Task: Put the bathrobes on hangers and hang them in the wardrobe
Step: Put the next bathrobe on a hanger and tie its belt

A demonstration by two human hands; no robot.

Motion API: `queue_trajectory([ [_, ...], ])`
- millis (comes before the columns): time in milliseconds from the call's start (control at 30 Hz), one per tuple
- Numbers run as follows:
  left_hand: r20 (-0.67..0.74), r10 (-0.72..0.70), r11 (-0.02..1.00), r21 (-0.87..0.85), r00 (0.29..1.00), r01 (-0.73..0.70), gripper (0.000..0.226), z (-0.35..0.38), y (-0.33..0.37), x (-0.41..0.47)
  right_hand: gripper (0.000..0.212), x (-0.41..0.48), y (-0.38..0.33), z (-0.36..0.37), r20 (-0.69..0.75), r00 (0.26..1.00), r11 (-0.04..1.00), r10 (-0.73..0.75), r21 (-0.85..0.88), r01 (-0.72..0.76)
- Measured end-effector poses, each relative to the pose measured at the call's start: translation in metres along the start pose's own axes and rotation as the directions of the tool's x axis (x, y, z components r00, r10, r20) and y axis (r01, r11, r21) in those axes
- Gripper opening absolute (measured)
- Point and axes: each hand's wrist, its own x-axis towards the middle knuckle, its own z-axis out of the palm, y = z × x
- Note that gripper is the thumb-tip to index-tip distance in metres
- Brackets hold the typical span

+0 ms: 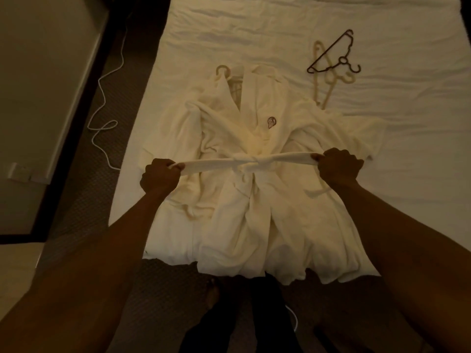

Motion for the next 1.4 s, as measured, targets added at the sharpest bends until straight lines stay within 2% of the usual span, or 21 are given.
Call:
queue_trajectory([
  [133,-0.057,-0.075,0.994,0.069,0.996,0.079,0.034,0.019,0.001,0.002,0.053,0.016,0.009,0.014,0.076,0.996,0.999,0.042,-0.022,-0.041],
  [267,-0.104,-0.083,0.989,0.111,0.991,0.094,0.036,0.03,-0.008,0.018,0.053,0.042,0.044,0.025,0.095,0.988,0.992,0.119,-0.058,-0.114],
  [333,-0.082,-0.132,0.983,0.118,0.988,0.141,0.037,0.039,-0.01,0.022,0.051,0.047,0.053,0.033,0.101,0.987,0.991,0.126,-0.067,-0.12],
  [433,0.002,-0.222,0.97,0.099,0.975,0.22,0.038,0.055,0.004,0.018,0.045,0.044,0.048,0.057,0.09,0.995,0.998,0.038,-0.047,-0.034],
  [467,0.014,-0.203,0.97,0.137,0.979,0.199,0.036,0.06,0.012,0.016,0.044,0.045,0.043,0.064,0.116,0.993,0.998,-0.006,-0.055,0.013],
  [533,0.045,-0.057,0.976,0.214,0.997,0.046,0.038,0.071,0.029,0.013,0.042,0.05,0.03,0.072,0.225,0.971,0.993,-0.082,-0.061,0.098],
  [567,0.078,0.036,0.979,0.199,0.996,-0.051,0.042,0.077,0.042,0.011,0.047,0.055,0.022,0.073,0.26,0.956,0.987,-0.139,-0.042,0.155],
  [633,0.184,0.186,0.977,0.067,0.965,-0.201,0.042,0.091,0.069,0.006,0.064,0.064,0.003,0.074,0.257,0.904,0.938,-0.34,0.03,0.345],
  [700,0.296,0.23,0.97,0.006,0.927,-0.243,0.042,0.105,0.097,-0.002,0.072,0.067,-0.018,0.075,0.243,0.818,0.853,-0.521,0.136,0.503],
  [767,0.38,0.254,0.958,0.031,0.889,-0.287,0.056,0.117,0.113,-0.01,0.065,0.069,-0.035,0.082,0.25,0.75,0.79,-0.612,0.249,0.561],
  [833,0.424,0.294,0.937,0.051,0.857,-0.347,0.063,0.123,0.115,-0.013,0.049,0.074,-0.048,0.088,0.261,0.719,0.764,-0.644,0.275,0.584],
  [933,0.452,0.306,0.947,-0.053,0.838,-0.317,0.05,0.119,0.105,0.0,0.028,0.088,-0.051,0.087,0.181,0.723,0.744,-0.666,0.225,0.629],
  [1000,0.487,0.303,0.952,-0.118,0.82,-0.282,0.048,0.111,0.1,0.014,0.024,0.099,-0.048,0.081,0.163,0.718,0.736,-0.677,0.148,0.661],
  [1067,0.539,0.316,0.947,-0.127,0.78,-0.296,0.051,0.102,0.104,0.03,0.025,0.108,-0.049,0.075,0.235,0.696,0.73,-0.678,0.1,0.677],
  [1133,0.624,0.312,0.941,-0.099,0.716,-0.324,0.052,0.093,0.112,0.05,0.024,0.119,-0.057,0.071,0.344,0.669,0.744,-0.659,0.165,0.647],
  [1200,0.683,0.283,0.936,-0.042,0.673,-0.35,0.049,0.082,0.123,0.072,0.019,0.134,-0.069,0.063,0.346,0.69,0.77,-0.636,0.355,0.531],
  [1233,0.673,0.277,0.938,-0.035,0.686,-0.344,0.046,0.077,0.129,0.084,0.019,0.145,-0.076,0.058,0.321,0.721,0.768,-0.614,0.453,0.452],
  [1300,0.572,0.295,0.952,-0.11,0.765,-0.285,0.037,0.067,0.141,0.111,0.017,0.166,-0.094,0.046,0.274,0.78,0.745,-0.562,0.578,0.334],
  [1400,0.361,0.321,0.936,-0.259,0.876,-0.237,0.028,0.062,0.165,0.156,0.016,0.197,-0.125,0.033,0.18,0.81,0.717,-0.558,0.595,0.362],
])
